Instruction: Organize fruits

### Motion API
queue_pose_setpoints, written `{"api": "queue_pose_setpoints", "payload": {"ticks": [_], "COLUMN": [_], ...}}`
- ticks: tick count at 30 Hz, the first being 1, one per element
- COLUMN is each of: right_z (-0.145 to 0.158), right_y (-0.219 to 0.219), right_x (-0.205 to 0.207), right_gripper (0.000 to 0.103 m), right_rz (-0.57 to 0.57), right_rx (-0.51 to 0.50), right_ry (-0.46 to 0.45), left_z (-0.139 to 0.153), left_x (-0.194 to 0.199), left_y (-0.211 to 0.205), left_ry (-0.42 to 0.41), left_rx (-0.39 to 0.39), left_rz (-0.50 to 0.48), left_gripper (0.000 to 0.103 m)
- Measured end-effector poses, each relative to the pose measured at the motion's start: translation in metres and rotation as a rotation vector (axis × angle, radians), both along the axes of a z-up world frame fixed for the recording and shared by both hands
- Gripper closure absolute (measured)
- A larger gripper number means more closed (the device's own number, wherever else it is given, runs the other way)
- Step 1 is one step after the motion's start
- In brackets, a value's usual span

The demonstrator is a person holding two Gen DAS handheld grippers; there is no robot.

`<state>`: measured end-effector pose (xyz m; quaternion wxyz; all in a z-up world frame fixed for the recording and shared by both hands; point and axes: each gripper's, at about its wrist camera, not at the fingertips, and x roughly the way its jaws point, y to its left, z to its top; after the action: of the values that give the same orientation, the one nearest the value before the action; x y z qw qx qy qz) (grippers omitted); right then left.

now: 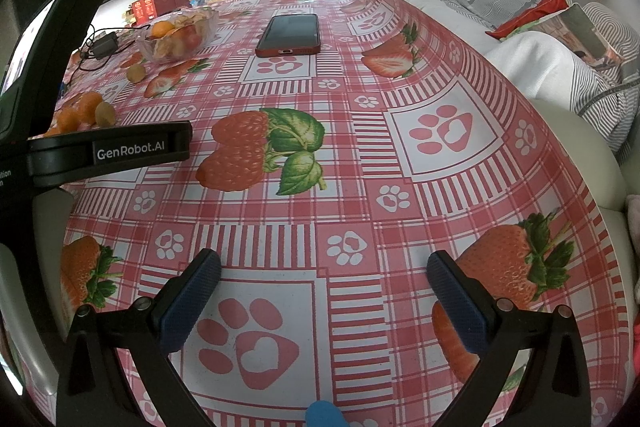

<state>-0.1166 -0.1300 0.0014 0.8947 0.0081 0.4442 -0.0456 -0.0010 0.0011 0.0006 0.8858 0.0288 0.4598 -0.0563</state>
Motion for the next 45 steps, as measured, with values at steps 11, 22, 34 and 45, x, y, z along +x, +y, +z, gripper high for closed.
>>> {"api": "queue_pose_setpoints", "payload": {"ticks": [11,22,34,45], "right_z": [0.000,0.000,0.000,0.001], "right_y": [0.000,0.000,-0.001,-0.001], "right_x": [0.000,0.000,0.000,0.000], "right_gripper": [0.000,0.000,0.000,0.000], "right_rz": [0.000,0.000,-0.001,0.000], "right_rx": [0.000,0.000,0.000,0.000], "right_ry": [0.000,0.000,0.000,0.000], "left_z": [0.000,0.000,0.000,0.012], "left_x": [0.000,0.000,0.000,-0.019], "left_y": [0.000,0.000,0.000,0.007], "left_ry": [0.000,0.000,0.000,-0.020], "left_rx": [0.000,0.000,0.000,-0.006], "left_rz": [0.000,0.000,0.000,-0.037], "left_gripper": [0.000,0.000,0.000,0.000]}}
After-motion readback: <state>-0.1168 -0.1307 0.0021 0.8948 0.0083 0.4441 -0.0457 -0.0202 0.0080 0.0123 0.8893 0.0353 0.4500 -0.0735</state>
